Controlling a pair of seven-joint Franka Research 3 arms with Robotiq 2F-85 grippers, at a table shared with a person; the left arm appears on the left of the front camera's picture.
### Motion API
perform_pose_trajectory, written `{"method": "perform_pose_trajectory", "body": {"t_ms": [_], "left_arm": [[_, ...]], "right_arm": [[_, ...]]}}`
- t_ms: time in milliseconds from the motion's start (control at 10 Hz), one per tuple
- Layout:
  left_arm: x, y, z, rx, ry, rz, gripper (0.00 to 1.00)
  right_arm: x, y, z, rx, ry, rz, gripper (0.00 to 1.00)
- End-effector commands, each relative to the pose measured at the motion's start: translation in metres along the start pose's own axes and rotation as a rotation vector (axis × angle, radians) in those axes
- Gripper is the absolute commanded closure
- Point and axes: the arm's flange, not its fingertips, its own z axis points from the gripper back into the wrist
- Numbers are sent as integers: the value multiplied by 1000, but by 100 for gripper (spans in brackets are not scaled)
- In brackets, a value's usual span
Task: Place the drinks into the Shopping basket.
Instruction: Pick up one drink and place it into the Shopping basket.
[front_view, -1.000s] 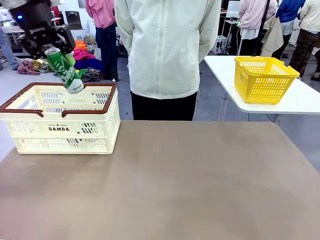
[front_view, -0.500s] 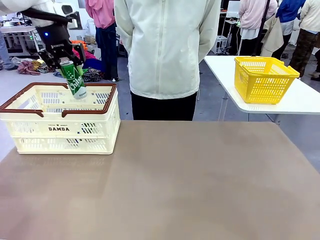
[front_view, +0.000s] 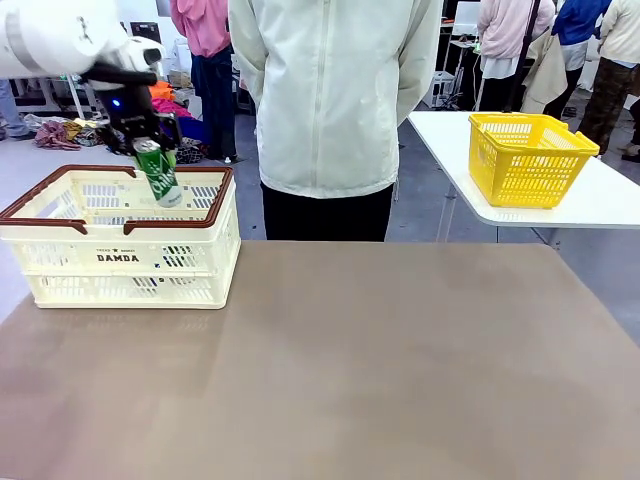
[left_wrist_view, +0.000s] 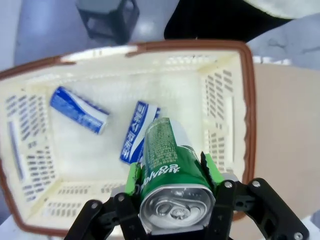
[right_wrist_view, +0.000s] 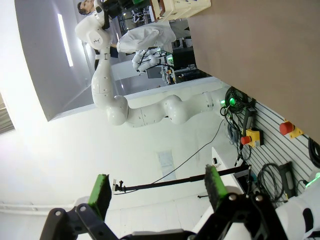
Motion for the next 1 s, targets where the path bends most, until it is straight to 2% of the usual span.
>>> {"method": "perform_pose_trajectory", "body": {"t_ms": [0, 200, 500, 700, 800, 900], "left_arm": [[-6, -16, -26, -8, -44, 16, 100], [-4, -25, -47, 16, -60, 19, 100], [-1, -31, -73, 20, 2, -1, 100], [0, -31, -75, 24, 16, -5, 100], [1, -30, -75, 20, 19, -6, 57], [1, -31, -76, 24, 25, -6, 0]], "right_arm": [[-2, 6, 1, -15, 7, -18, 0], [-2, 6, 1, -15, 7, -18, 0], [-2, 6, 1, -15, 7, -18, 0], [-2, 6, 1, -15, 7, -18, 0], [-2, 6, 1, -15, 7, -18, 0], [-2, 6, 1, -15, 7, -18, 0]]}}
